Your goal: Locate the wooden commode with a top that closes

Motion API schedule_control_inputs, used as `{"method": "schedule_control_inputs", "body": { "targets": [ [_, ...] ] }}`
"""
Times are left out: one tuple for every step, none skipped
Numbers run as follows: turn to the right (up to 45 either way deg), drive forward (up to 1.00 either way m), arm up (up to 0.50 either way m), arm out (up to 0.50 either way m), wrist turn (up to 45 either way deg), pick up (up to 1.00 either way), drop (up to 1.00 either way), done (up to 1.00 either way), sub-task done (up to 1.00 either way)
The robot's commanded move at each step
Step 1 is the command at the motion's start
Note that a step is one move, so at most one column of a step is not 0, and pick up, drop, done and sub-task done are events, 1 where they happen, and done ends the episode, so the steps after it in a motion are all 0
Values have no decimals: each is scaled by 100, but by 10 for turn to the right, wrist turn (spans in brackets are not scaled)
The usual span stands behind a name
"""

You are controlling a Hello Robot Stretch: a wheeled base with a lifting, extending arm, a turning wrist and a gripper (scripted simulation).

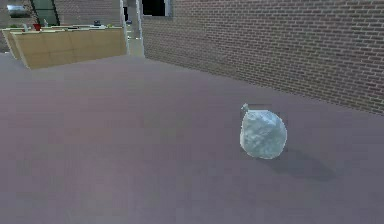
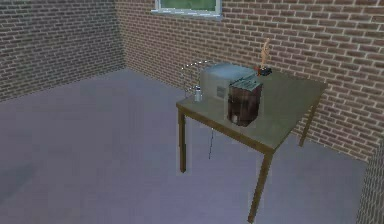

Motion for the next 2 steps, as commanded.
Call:
{"method": "schedule_control_inputs", "body": {
  "targets": [
    [-150,0,0,0,0,0,0,0,0],
    [0,100,0,0,0,0,0,0,0]
  ]
}}
